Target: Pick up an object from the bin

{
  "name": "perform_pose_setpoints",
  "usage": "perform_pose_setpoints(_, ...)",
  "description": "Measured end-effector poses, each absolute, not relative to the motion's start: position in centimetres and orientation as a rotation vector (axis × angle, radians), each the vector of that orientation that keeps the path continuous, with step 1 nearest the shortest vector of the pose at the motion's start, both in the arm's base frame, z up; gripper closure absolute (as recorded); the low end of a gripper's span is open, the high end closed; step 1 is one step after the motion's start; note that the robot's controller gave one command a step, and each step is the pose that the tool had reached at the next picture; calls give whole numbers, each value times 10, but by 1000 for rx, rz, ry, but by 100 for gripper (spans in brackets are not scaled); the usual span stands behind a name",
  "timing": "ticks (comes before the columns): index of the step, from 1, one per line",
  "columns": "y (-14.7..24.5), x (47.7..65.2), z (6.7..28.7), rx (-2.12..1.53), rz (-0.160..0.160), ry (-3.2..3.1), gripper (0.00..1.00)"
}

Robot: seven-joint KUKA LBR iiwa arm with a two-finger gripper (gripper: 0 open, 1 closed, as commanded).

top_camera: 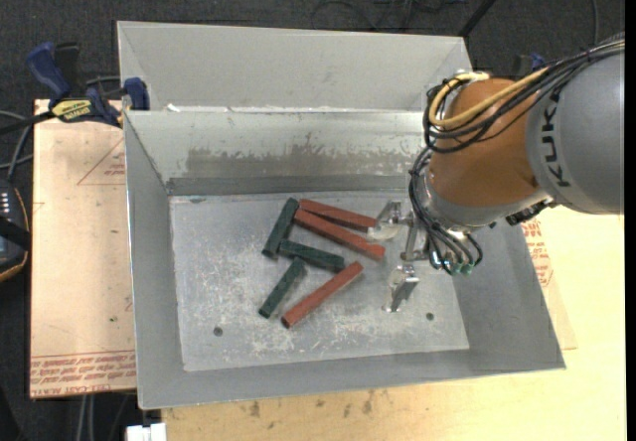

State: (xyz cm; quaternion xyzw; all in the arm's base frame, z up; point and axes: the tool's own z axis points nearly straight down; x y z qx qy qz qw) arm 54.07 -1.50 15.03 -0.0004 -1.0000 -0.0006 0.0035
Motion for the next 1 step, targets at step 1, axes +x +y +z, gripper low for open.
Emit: perform_pose_setpoints(1, -15, 543, 154, 0, -1, -3142, 0)
